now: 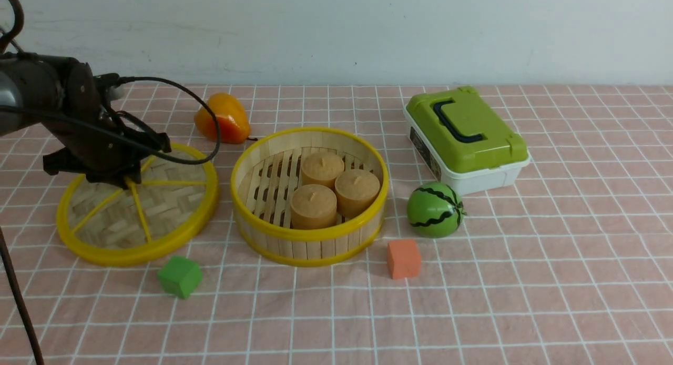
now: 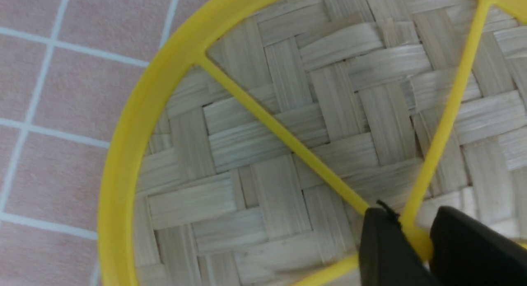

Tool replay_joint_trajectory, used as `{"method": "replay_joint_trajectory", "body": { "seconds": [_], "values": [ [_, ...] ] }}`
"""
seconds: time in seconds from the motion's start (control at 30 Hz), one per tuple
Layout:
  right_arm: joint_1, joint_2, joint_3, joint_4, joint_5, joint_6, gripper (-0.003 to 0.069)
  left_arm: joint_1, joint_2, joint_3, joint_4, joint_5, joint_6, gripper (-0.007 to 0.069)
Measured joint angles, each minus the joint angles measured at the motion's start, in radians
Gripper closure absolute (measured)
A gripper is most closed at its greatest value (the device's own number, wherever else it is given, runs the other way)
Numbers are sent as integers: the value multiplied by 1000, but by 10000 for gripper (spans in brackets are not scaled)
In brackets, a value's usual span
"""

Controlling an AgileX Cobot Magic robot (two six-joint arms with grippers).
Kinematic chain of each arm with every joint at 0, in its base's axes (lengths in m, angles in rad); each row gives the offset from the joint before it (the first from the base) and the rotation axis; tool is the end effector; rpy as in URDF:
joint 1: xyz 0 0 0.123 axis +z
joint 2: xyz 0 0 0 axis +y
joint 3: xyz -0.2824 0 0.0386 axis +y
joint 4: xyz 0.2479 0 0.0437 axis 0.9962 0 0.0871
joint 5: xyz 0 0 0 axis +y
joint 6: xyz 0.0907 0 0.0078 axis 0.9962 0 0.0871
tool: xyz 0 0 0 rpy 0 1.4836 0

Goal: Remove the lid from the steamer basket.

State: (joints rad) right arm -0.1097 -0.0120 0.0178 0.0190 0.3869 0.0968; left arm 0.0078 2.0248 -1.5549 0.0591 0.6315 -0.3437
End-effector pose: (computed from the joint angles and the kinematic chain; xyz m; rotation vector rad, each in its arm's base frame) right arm 0.0518 -0.0051 0.1730 0.2049 1.8650 0.0100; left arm 0.4473 0.0067 0.2093 -0.4038 2.5527 -0.0616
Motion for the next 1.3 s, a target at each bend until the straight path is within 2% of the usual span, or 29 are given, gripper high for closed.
{"method": "replay_joint_trajectory", "body": {
  "seconds": [0.03,0.17,0.27,0.33,0.37,0.47,0.5,0.63,0.83,0.97,1.07,1.3],
  "values": [
    [0,0,0,0,0,0,418,0,-7,0,-38,2,3,347],
    [0,0,0,0,0,0,418,0,-51,0,-71,50,35,281],
    [0,0,0,0,0,0,418,0,-153,-2,-76,115,104,341],
    [0,0,0,0,0,0,418,0,-264,-4,-76,148,153,446],
    [0,0,0,0,0,0,418,0,-339,-7,-76,157,185,533],
    [0,0,0,0,0,0,418,0,-495,-12,-76,161,245,635],
    [0,0,0,0,0,0,418,0,-605,-12,-76,166,270,637],
    [0,0,0,0,0,0,418,0,-761,22,-81,167,282,637],
    [0,0,0,0,0,0,418,0,-1057,258,-148,149,286,637],
    [0,0,0,0,0,0,418,0,-1227,527,-277,157,297,637],
    [0,0,0,0,0,0,418,0,-1317,699,-379,154,352,637],
    [0,0,0,0,0,0,418,0,-1409,900,-564,136,386,637]
  ]
}}
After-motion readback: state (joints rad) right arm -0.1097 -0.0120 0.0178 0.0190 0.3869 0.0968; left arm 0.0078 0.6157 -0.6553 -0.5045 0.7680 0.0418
